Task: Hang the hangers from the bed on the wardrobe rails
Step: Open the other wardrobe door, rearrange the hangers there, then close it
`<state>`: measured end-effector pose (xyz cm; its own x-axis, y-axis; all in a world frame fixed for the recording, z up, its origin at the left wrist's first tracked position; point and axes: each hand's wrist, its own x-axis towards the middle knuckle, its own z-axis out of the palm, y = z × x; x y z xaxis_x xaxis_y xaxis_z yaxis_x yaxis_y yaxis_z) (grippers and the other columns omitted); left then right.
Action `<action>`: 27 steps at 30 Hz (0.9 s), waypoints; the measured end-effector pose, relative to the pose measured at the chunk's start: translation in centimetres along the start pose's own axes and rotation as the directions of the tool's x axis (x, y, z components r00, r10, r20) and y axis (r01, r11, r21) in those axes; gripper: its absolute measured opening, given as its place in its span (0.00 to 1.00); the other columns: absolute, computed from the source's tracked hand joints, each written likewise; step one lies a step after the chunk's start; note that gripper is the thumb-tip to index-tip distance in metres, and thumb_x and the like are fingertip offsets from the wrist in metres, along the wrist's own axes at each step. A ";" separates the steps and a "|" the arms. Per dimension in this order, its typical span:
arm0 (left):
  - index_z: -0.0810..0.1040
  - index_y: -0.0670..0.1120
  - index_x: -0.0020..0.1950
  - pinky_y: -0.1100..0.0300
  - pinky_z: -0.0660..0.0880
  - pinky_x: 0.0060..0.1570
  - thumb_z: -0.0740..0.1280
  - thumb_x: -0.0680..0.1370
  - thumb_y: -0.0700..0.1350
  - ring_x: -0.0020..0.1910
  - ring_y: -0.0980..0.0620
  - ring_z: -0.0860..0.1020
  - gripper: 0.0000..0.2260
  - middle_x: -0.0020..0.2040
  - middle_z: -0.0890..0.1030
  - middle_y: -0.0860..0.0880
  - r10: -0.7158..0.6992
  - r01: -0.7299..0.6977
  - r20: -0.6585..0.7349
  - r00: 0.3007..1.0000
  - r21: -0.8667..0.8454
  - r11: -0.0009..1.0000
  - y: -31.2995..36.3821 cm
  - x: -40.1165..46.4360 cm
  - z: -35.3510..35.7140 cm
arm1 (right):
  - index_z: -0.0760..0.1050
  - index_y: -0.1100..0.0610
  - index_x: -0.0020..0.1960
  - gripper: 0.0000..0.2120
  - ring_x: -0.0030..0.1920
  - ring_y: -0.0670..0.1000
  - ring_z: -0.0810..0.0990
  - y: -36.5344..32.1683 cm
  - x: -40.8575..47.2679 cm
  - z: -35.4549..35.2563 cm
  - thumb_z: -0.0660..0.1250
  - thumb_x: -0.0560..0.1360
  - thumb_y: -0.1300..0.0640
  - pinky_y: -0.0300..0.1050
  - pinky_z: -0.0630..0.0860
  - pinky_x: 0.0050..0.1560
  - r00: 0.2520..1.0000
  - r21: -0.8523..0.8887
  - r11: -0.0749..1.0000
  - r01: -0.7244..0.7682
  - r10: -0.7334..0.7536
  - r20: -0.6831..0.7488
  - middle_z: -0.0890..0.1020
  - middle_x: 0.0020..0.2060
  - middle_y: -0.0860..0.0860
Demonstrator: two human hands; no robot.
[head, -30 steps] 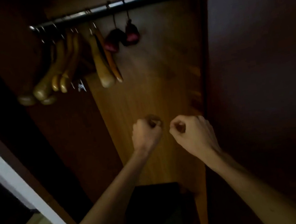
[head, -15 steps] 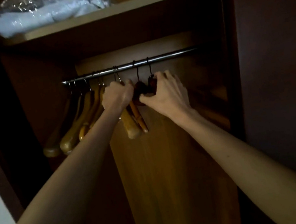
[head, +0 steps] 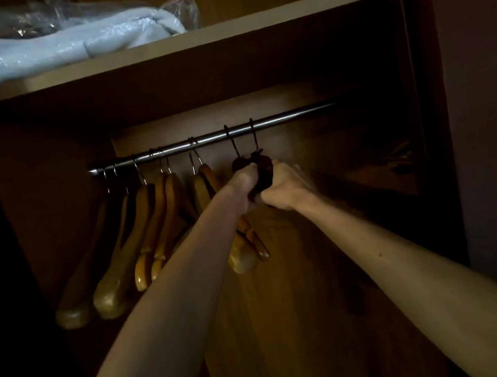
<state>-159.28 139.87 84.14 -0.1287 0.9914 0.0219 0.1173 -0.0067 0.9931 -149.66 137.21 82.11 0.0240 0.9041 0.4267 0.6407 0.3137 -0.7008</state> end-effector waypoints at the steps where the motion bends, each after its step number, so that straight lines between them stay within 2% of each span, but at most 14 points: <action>1: 0.73 0.43 0.66 0.58 0.77 0.32 0.55 0.86 0.53 0.44 0.49 0.80 0.17 0.55 0.81 0.44 0.010 -0.010 0.007 1.000 -0.027 1.000 0.0 0.5 0.1 | 0.72 0.52 0.66 0.28 0.57 0.56 0.79 0.2 0.0 0.1 0.76 0.69 0.57 0.45 0.77 0.49 0.999 -0.028 0.999 0.015 -0.016 -0.028 0.78 0.58 0.54; 4: 0.75 0.43 0.56 0.60 0.78 0.37 0.56 0.86 0.49 0.42 0.50 0.79 0.12 0.47 0.80 0.45 0.024 -0.020 0.047 0.999 -0.067 0.998 0.8 1.6 0.5 | 0.74 0.53 0.65 0.23 0.55 0.55 0.80 -0.2 0.7 -0.5 0.74 0.71 0.58 0.46 0.79 0.49 0.992 -0.158 0.986 0.043 -0.061 -0.112 0.81 0.54 0.54; 6: 0.77 0.43 0.55 0.59 0.78 0.37 0.58 0.86 0.47 0.41 0.50 0.80 0.11 0.46 0.81 0.45 0.064 -0.058 0.073 0.995 -0.080 0.995 1.9 2.4 0.7 | 0.77 0.55 0.60 0.17 0.51 0.53 0.82 -1.1 1.5 -1.3 0.73 0.72 0.58 0.45 0.80 0.47 0.991 -0.177 0.983 0.041 -0.063 -0.118 0.82 0.48 0.53; 9: 0.80 0.43 0.63 0.54 0.81 0.36 0.61 0.83 0.49 0.46 0.46 0.83 0.15 0.53 0.84 0.42 0.125 -0.123 0.033 0.992 -0.057 0.991 3.4 6.9 0.6 | 0.79 0.56 0.45 0.04 0.35 0.49 0.82 -3.2 2.8 -2.8 0.73 0.71 0.58 0.39 0.77 0.30 0.995 -0.162 0.987 0.013 -0.029 -0.097 0.81 0.34 0.51; 11: 0.81 0.42 0.59 0.52 0.83 0.40 0.61 0.81 0.49 0.48 0.43 0.84 0.14 0.56 0.84 0.40 0.133 -0.132 0.032 0.991 -0.039 0.990 4.7 8.7 0.8 | 0.77 0.56 0.36 0.07 0.24 0.46 0.79 -4.4 3.5 -4.0 0.73 0.70 0.57 0.36 0.75 0.23 0.996 -0.166 0.986 -0.001 -0.015 -0.093 0.81 0.27 0.50; 13: 0.79 0.42 0.50 0.55 0.80 0.33 0.58 0.83 0.47 0.43 0.44 0.82 0.13 0.52 0.83 0.40 0.133 -0.133 0.020 0.991 -0.009 0.991 6.3 6.1 0.7 | 0.77 0.56 0.31 0.09 0.17 0.44 0.75 -5.3 4.1 -4.9 0.73 0.68 0.56 0.32 0.70 0.19 0.997 -0.170 0.985 -0.008 -0.005 -0.075 0.78 0.20 0.49; 14: 0.76 0.43 0.48 0.57 0.78 0.31 0.56 0.83 0.47 0.41 0.45 0.81 0.13 0.50 0.82 0.41 0.136 -0.136 0.015 0.991 0.009 0.991 6.9 5.0 0.7 | 0.77 0.56 0.32 0.09 0.16 0.44 0.73 -5.8 4.4 -5.2 0.73 0.68 0.56 0.31 0.68 0.19 0.998 -0.172 0.985 -0.011 -0.001 -0.065 0.77 0.19 0.49; 16: 0.73 0.42 0.46 0.60 0.77 0.24 0.56 0.84 0.48 0.38 0.47 0.80 0.13 0.46 0.80 0.42 0.089 -0.090 0.032 0.996 0.024 0.996 7.5 4.7 0.5 | 0.78 0.57 0.35 0.06 0.18 0.45 0.73 -6.4 4.8 -5.5 0.72 0.69 0.56 0.32 0.67 0.19 0.999 -0.199 0.980 -0.015 0.009 -0.030 0.79 0.25 0.50; 19: 0.74 0.38 0.46 0.62 0.74 0.17 0.60 0.84 0.52 0.21 0.47 0.79 0.18 0.33 0.80 0.41 -0.049 0.048 0.077 0.996 0.012 0.999 6.8 3.3 0.5 | 0.77 0.58 0.38 0.05 0.17 0.45 0.72 -6.4 4.8 -5.6 0.71 0.70 0.57 0.31 0.66 0.19 0.997 -0.271 0.962 -0.029 0.049 0.066 0.79 0.27 0.52; 21: 0.73 0.36 0.45 0.60 0.73 0.16 0.61 0.84 0.52 0.16 0.46 0.77 0.20 0.29 0.80 0.40 -0.118 0.119 0.101 0.988 -0.007 0.993 5.4 2.7 1.0 | 0.77 0.58 0.36 0.05 0.18 0.46 0.71 -5.5 4.2 -5.3 0.70 0.69 0.59 0.31 0.67 0.20 0.990 -0.317 0.948 -0.035 0.077 0.120 0.79 0.26 0.52; 22: 0.73 0.36 0.46 0.59 0.73 0.16 0.60 0.84 0.52 0.17 0.45 0.77 0.19 0.32 0.79 0.40 -0.134 0.136 0.101 0.986 -0.018 0.991 4.5 2.7 1.4 | 0.77 0.58 0.35 0.05 0.18 0.47 0.71 -4.7 3.7 -5.0 0.69 0.69 0.59 0.32 0.67 0.20 0.987 -0.327 0.944 -0.047 0.094 0.128 0.79 0.26 0.52; 24: 0.75 0.39 0.49 0.58 0.74 0.16 0.60 0.84 0.51 0.27 0.44 0.79 0.16 0.38 0.78 0.41 -0.158 0.163 0.115 0.981 -0.037 0.986 2.4 2.5 2.7 | 0.76 0.59 0.34 0.06 0.16 0.47 0.71 -2.7 2.5 -4.3 0.70 0.69 0.61 0.31 0.66 0.18 0.984 -0.307 0.948 -0.085 0.128 0.124 0.79 0.26 0.53; 26: 0.75 0.40 0.46 0.58 0.75 0.18 0.59 0.84 0.50 0.33 0.45 0.78 0.15 0.40 0.78 0.41 -0.169 0.176 0.132 0.977 -0.037 0.984 -0.1 2.2 4.0 | 0.77 0.59 0.32 0.07 0.17 0.47 0.72 -0.5 1.0 -3.5 0.71 0.68 0.61 0.31 0.66 0.18 0.987 -0.282 0.955 -0.095 0.127 0.095 0.79 0.26 0.54; 27: 0.75 0.41 0.45 0.58 0.78 0.22 0.59 0.84 0.50 0.35 0.45 0.78 0.15 0.41 0.79 0.41 -0.176 0.182 0.143 0.974 -0.029 0.983 -1.4 1.9 4.8 | 0.77 0.59 0.31 0.08 0.19 0.48 0.74 0.7 0.1 -3.0 0.71 0.68 0.62 0.32 0.67 0.19 0.989 -0.275 0.957 -0.093 0.119 0.082 0.79 0.26 0.54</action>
<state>-154.97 142.42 82.22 -0.0052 0.9855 -0.1697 0.0634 0.1696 0.9835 -146.89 136.65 83.42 0.0370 0.9559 0.2913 0.8217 0.1368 -0.5532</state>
